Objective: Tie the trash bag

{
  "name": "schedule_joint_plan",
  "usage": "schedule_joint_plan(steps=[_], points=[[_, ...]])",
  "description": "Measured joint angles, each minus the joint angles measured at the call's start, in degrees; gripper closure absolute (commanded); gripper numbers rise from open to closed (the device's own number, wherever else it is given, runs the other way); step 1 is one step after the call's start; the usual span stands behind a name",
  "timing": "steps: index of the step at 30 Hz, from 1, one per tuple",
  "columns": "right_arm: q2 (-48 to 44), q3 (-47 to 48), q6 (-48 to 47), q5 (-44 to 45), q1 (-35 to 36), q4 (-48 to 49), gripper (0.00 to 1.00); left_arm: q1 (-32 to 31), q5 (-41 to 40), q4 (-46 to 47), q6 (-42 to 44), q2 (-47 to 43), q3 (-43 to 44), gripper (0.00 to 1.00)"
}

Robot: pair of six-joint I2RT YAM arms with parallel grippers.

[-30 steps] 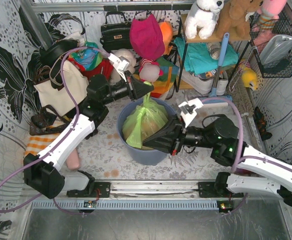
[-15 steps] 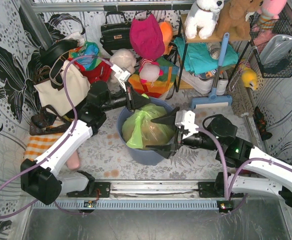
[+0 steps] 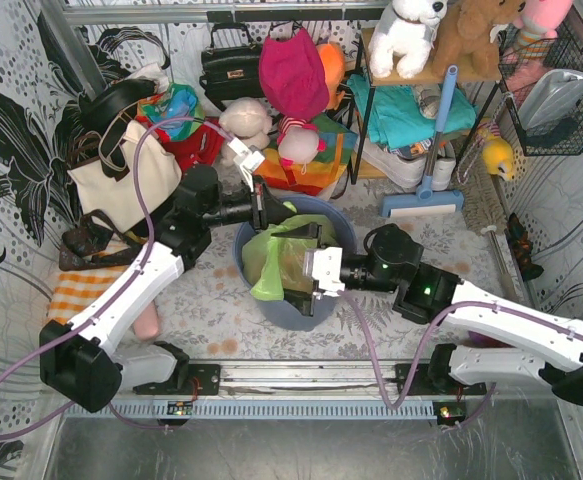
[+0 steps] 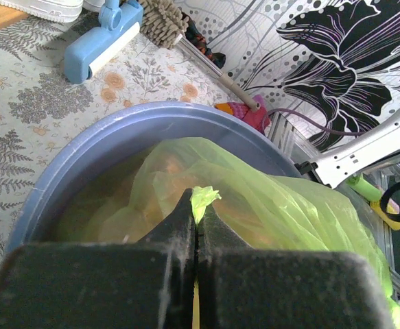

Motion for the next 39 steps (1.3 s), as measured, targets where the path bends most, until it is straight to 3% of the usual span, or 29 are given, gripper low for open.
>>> schedule_joint_plan(steps=[2, 8, 10, 13, 14, 23, 32, 35, 39], points=[[1.25, 0.0, -0.94, -0.33, 0.0, 1.49, 0.14, 0.0, 0.33, -0.39, 0.0, -0.37, 0.0, 1.0], [4.13, 0.0, -2.21, -0.92, 0.0, 7.82, 0.44, 0.0, 0.7, -0.55, -0.02, -0.85, -0.22, 1.0], [5.01, 0.0, -2.58, -0.68, 0.0, 9.57, 0.6, 0.0, 0.76, -0.72, -0.02, -0.98, -0.28, 1.0], [5.97, 0.28, -2.36, 0.04, 0.0, 10.99, 0.96, 0.0, 0.74, -0.83, -0.02, -1.18, -0.28, 1.0], [6.23, 0.7, -2.05, 0.39, 0.0, 10.93, 1.0, 0.0, 0.74, -0.83, -0.02, -1.27, -0.28, 1.0], [4.72, 4.72, 5.79, 2.29, 0.0, 8.5, 1.0, 0.0, -1.33, -0.96, 0.83, -1.42, 0.79, 1.0], [2.43, 13.18, 17.11, 2.29, 0.0, -0.37, 1.0, -0.02, -6.29, 2.51, 2.36, -0.72, 11.06, 1.0], [-1.07, 10.05, 21.77, 2.64, 0.0, -1.95, 1.0, -0.02, -8.02, 3.96, 2.54, -0.44, 10.25, 1.0], [-7.43, -1.88, 29.31, 3.67, -0.02, -1.36, 1.0, -0.02, -10.69, 4.68, 2.82, 0.09, 5.68, 1.0]])
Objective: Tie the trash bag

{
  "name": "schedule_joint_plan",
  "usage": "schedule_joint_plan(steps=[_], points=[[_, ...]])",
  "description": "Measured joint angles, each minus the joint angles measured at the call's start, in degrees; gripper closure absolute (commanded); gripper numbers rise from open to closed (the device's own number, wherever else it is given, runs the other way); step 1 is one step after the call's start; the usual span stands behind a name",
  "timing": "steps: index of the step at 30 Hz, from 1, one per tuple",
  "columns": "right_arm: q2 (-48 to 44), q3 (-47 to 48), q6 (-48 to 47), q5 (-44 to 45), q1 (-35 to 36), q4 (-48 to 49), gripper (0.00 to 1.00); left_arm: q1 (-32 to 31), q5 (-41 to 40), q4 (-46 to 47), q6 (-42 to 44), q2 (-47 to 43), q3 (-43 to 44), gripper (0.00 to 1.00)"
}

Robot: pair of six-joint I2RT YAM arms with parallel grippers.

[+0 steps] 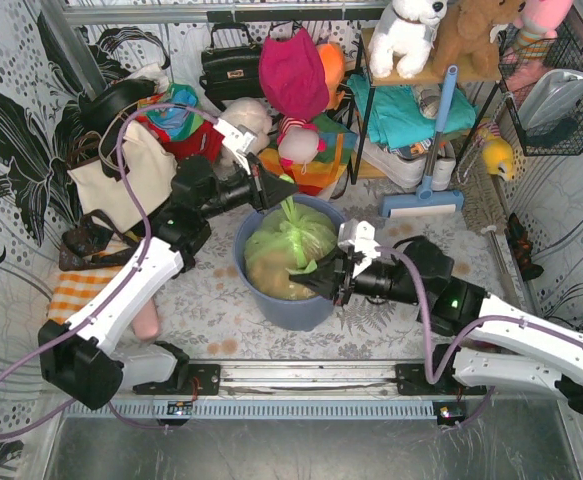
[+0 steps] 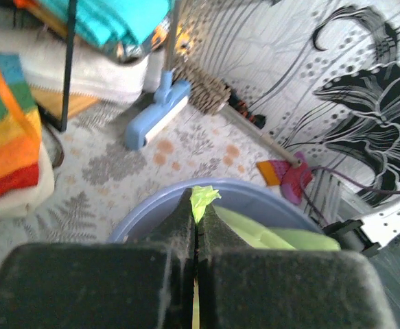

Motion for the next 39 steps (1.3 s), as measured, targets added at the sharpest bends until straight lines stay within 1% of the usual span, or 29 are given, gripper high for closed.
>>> schedule_joint_plan(steps=[4, 7, 10, 16, 20, 23, 25, 30, 35, 39], points=[[-2.21, -8.94, 7.04, 0.74, 0.0, 0.57, 1.0, 0.0, -3.28, -1.16, 0.87, 2.16, -1.99, 1.0], [-2.19, -10.21, 10.05, 0.94, -0.11, 0.9, 1.0, -0.09, -6.93, -2.8, 1.42, 3.3, -1.7, 1.0], [-2.08, -8.46, 10.99, 0.92, -0.17, 1.49, 1.0, -0.15, -9.31, -4.31, 2.01, 3.91, 0.31, 1.0], [0.04, 1.2, 11.43, -0.57, -0.22, 1.11, 1.0, -0.35, -10.25, -4.81, 2.49, 3.3, 6.56, 1.0], [-0.11, 2.36, 12.11, -1.84, -0.2, 1.11, 1.0, -0.33, -15.78, -6.34, 3.98, 1.05, 7.91, 1.0], [-0.9, -0.68, 13.55, -1.99, -0.2, 1.33, 1.0, -0.31, -19.45, -7.39, 5.29, -0.35, 7.91, 1.0], [-2.16, -4.83, 15.08, -1.92, -0.2, 1.62, 1.0, -0.28, -20.74, -8.0, 5.77, -0.35, 7.78, 1.0], [-4.61, -14.03, 19.87, -1.31, -0.2, 1.73, 1.0, 0.07, -21.2, -8.04, 5.84, 0.59, 4.22, 1.0], [-6.56, -14.6, 22.36, -1.36, -0.2, 2.6, 1.0, 0.17, -21.84, -8.24, 5.64, 3.87, 2.38, 1.0], [-6.38, -12.83, 22.75, -2.4, -0.2, 2.56, 1.0, 0.7, -22.95, -8.55, 5.35, 4.81, 2.38, 1.0]])
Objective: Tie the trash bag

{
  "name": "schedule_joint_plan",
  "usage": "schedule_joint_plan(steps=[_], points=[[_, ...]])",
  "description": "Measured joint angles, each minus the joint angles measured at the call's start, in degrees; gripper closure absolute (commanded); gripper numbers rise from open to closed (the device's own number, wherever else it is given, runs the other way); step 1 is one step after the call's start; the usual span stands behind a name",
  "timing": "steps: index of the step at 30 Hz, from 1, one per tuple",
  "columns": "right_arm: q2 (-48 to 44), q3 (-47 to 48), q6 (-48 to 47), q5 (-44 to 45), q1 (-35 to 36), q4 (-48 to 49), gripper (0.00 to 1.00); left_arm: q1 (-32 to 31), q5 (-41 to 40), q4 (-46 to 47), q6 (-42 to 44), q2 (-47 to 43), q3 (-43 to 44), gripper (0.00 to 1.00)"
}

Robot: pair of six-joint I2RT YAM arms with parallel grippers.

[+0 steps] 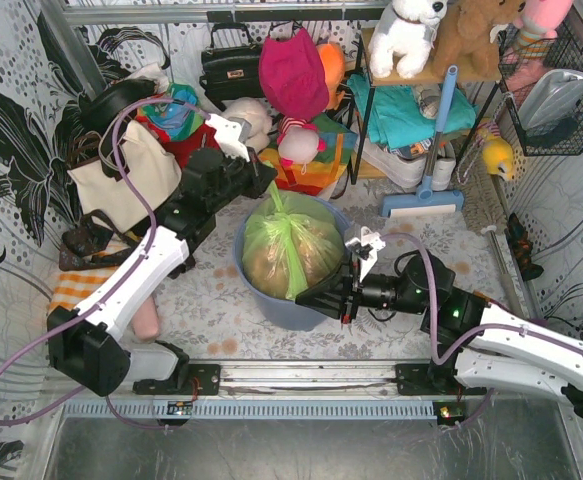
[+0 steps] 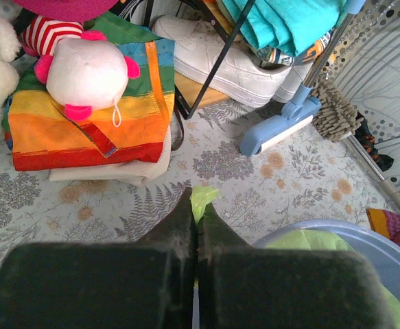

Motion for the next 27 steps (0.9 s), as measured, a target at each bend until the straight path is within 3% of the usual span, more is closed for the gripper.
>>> schedule_joint_plan(steps=[7, 12, 15, 17, 18, 24, 27], points=[[0.59, 5.07, -0.52, -1.09, 0.0, -1.64, 1.0, 0.28, 0.72, 0.02, -0.33, 0.5, 0.35, 1.0], [0.83, 10.21, -2.93, 0.0, 0.0, -2.4, 1.0, 0.5, 7.15, 3.02, -0.81, -1.18, 0.35, 1.0], [2.1, 14.69, -5.25, 2.84, 0.02, -4.2, 0.63, 0.52, 12.72, 6.38, -1.81, -3.5, 0.46, 1.0], [3.65, 18.58, -6.97, 6.71, 0.07, -8.26, 0.49, 0.52, 16.02, 8.26, -2.51, -5.03, 0.9, 1.0], [4.68, 20.76, -7.19, 8.87, 0.07, -11.02, 0.47, 0.52, 17.14, 9.03, -2.84, -5.62, 1.07, 1.0], [14.08, 34.18, 0.42, 18.86, 0.07, -30.38, 0.52, 0.5, 22.32, 10.16, -4.35, -7.82, 0.85, 1.0], [17.49, 35.5, 7.17, 19.5, 0.07, -38.12, 0.56, 0.5, 23.32, 10.1, -4.68, -8.81, -0.55, 1.0]])
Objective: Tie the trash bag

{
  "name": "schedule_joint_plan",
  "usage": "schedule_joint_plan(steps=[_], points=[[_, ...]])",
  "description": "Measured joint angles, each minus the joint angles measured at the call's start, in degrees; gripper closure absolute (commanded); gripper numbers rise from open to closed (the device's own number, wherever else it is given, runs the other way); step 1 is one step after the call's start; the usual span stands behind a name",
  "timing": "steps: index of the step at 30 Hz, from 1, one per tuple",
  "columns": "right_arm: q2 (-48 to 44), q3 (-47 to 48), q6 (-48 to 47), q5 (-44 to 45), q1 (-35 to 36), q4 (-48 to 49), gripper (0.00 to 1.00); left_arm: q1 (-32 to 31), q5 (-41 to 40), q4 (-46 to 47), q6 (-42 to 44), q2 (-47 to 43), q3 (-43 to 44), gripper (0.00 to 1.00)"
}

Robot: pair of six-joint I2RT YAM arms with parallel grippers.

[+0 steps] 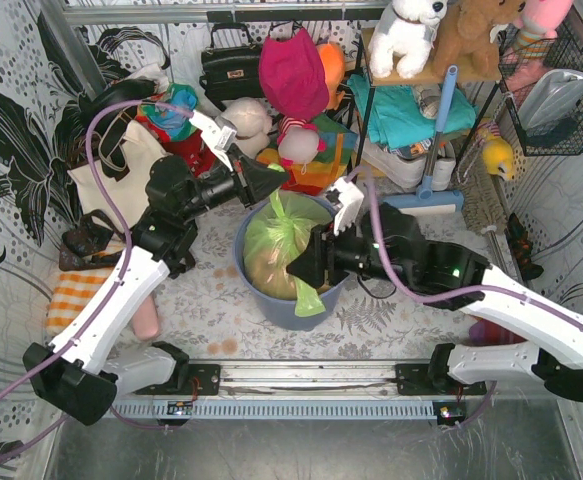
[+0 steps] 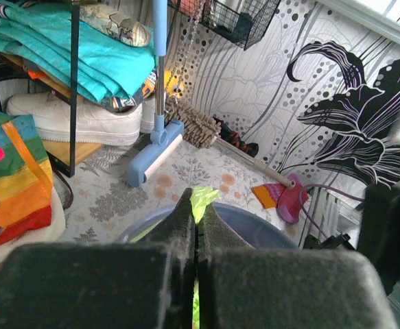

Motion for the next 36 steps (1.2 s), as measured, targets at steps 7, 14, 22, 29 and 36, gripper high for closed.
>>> schedule_joint_plan(steps=[7, 14, 22, 29, 36], points=[[2.64, -0.79, 9.9, -2.49, 0.0, -8.98, 0.55, 0.02, 0.37, -0.15, -0.11, -1.73, -2.23, 1.0], [4.63, -0.79, 11.93, -2.08, 0.0, -11.76, 0.53, 0.0, 0.76, -0.15, -0.11, -1.77, -2.25, 1.0], [4.79, 4.24, 12.96, 2.34, 0.0, -17.68, 0.39, 0.0, 0.85, -0.17, -0.07, -1.77, -2.25, 1.0], [7.02, 5.81, 12.94, 3.41, 0.0, -19.1, 0.37, 0.0, 0.85, -0.13, -0.07, -1.77, -2.25, 1.0], [10.82, 5.64, 12.39, 2.25, 0.0, -18.62, 0.45, 0.0, 0.9, -0.15, -0.09, -1.77, -2.91, 1.0]])
